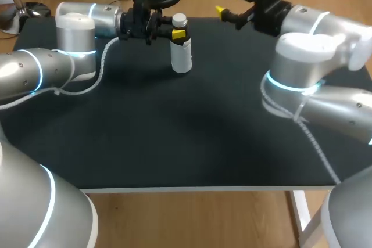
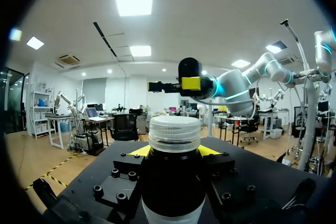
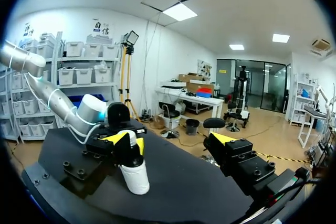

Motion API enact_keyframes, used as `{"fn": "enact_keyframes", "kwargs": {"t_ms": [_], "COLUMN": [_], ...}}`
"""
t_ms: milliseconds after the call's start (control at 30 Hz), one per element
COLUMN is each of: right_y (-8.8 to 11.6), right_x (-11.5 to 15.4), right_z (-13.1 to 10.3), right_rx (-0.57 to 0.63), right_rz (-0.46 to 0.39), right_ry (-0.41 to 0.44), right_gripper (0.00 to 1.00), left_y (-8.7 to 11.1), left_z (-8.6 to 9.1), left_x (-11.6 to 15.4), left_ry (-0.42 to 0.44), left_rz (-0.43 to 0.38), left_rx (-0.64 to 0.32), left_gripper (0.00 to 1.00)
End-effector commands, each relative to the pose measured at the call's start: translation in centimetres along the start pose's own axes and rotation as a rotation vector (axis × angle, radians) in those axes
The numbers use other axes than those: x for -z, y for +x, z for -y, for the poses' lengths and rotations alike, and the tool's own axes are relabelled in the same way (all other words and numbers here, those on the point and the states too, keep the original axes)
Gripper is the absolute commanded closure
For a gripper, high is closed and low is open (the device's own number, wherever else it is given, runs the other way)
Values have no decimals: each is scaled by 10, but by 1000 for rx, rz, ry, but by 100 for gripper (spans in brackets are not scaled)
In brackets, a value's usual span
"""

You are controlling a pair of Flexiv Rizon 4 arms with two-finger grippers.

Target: Unscrew the bottle cap

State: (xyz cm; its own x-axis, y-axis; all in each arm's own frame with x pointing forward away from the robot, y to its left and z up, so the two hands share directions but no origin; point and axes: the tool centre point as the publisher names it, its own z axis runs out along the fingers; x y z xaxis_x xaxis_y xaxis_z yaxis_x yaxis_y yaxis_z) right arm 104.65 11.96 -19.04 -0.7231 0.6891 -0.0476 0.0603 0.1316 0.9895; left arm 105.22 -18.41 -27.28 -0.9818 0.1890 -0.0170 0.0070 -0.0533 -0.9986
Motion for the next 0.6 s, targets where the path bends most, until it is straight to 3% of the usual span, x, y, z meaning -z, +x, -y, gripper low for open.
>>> {"fn": "enact_keyframes", "kwargs": {"t_ms": [33, 600], "right_y": [20, 65], "right_x": [-23, -48], "right_z": [6, 17], "right_rx": [1, -17], "right_rz": [74, -23], "right_ry": [-105, -130], "right_gripper": [0, 0], "left_y": [2, 2], "left_z": [1, 1], "left_x": [-1, -1], "left_ry": [-1, -1], "left_rz": [5, 5], "left_rx": [-2, -2], "left_gripper": [100, 100]}}
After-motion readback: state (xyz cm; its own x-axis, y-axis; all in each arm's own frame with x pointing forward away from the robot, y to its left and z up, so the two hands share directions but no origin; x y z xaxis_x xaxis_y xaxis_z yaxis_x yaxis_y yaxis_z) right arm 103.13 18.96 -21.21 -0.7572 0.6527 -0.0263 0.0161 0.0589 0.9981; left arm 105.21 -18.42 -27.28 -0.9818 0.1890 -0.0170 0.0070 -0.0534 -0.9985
